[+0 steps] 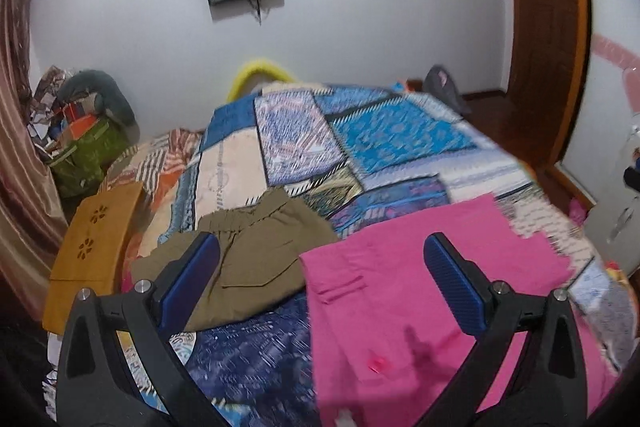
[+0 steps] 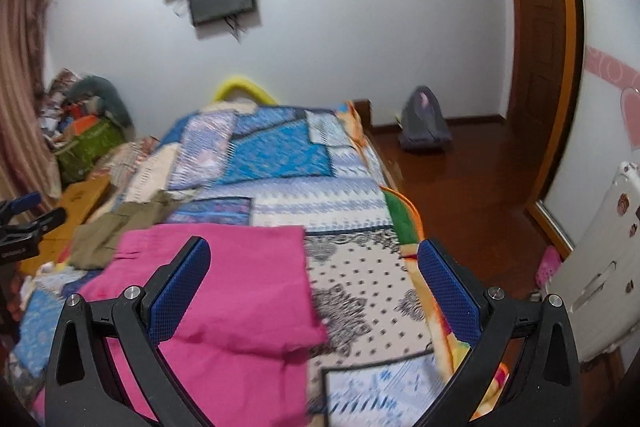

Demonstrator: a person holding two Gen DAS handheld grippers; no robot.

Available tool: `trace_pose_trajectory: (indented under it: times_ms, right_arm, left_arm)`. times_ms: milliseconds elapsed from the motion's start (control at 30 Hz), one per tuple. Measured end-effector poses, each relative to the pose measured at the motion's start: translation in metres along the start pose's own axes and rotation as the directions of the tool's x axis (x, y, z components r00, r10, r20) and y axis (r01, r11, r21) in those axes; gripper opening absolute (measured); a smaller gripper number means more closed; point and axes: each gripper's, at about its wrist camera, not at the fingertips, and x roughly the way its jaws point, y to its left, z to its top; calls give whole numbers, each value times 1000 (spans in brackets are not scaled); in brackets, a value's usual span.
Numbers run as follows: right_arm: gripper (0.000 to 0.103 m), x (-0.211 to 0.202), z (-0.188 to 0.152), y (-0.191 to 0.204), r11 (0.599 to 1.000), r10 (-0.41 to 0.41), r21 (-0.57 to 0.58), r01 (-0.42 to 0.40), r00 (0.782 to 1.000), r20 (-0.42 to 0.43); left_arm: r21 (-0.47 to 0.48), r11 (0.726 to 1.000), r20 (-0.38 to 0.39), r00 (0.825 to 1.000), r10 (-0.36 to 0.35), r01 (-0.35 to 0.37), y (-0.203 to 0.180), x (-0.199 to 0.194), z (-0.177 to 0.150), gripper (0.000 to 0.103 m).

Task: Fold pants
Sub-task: 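Lower both tools to the pink pants and close both on the waistband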

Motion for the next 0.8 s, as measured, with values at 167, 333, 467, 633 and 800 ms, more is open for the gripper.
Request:
trace_pose_trajectory:
  times_ms: [167,333,467,633,800]
  right_arm:
    - [103,56,10,-1,998,-1,-67,-4,997,-79]
    - [103,108,11,9,988,49,-137,-73,984,-172]
    - [99,145,5,22,976,85,-176,-127,970,-230]
    - [85,182,4,31,958,124,-216,-189,952,-280]
    - [63,208,2,25,955,180,-163,-246,924,-338]
  left_arm:
    - [13,1000,-90,996,-8,9,14,57,-10,87]
    - [20,1000,-196,981,-8,12,16,109,-25,84]
    - [14,998,-268,962,-56,62,17,140,-35,68]
    - [-68,985,-318,933,-170,156,25,160,-41,53]
    - [-114,972,-324,917,-231,205,29,171,-42,45]
